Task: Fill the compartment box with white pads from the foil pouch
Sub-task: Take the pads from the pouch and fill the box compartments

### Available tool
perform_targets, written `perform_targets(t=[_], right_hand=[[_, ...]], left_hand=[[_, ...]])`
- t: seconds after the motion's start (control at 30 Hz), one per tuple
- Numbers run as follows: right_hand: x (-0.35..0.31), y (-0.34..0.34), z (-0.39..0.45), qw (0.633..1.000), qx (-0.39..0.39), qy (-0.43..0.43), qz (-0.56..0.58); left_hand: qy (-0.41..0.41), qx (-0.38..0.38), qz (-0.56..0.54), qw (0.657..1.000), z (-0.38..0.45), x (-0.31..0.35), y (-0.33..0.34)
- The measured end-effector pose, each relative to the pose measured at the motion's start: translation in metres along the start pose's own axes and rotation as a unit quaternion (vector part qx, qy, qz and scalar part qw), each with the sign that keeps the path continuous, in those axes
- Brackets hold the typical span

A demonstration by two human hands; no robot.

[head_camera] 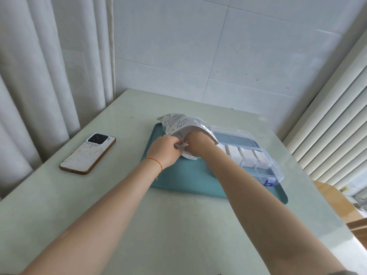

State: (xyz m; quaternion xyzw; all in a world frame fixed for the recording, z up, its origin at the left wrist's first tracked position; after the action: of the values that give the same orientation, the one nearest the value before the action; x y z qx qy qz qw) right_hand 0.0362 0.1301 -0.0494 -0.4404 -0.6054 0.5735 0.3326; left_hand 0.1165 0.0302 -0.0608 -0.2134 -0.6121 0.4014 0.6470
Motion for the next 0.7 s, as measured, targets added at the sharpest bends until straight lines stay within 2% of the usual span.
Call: perform_targets(t=[0.2, 0.43, 0.5, 0.57, 0.63, 0.7], right_hand=[[-0.001, -0.01, -0.004, 0.997, 0.045, 0.015, -0.061], [0.009, -0.022, -0.041, 0.968, 0.245, -0.05, 0.002], [0.02, -0.029, -0.053, 0.955, 0.277, -0.043, 0.099], [0.029, -0.034, -0.062, 0.931, 0.255, -0.03, 0.259], [0.037, -0.035, -0.067, 0.887, 0.193, -0.01, 0.42], [0.042, -0.032, -0.069, 0.848, 0.133, 0.011, 0.514]], left_hand=[[-0.024, -0.024, 0.006, 0.999, -0.001, 0.0, 0.003], [-0.061, -0.026, -0.058, 0.996, -0.005, -0.002, 0.006], [-0.066, -0.023, -0.089, 0.994, -0.008, 0.0, 0.005], [-0.083, -0.014, -0.17, 0.982, -0.01, 0.002, 0.005], [-0.116, -0.019, -0.3, 0.947, -0.014, 0.007, 0.004], [-0.134, -0.048, -0.41, 0.901, -0.017, 0.013, 0.001]])
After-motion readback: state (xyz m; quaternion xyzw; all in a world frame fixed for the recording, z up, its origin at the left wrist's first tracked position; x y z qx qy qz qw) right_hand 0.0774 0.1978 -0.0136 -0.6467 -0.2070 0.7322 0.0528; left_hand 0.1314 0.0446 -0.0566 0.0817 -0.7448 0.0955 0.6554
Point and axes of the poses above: each hand's wrist, its own z-axis towards the middle knuckle, its own y-axis out of the palm, x = y × z, the point moved 4 cm from there along z, towards the middle knuckle, and after that the axes turned 3 degrees about z, right-handed, at the moved point
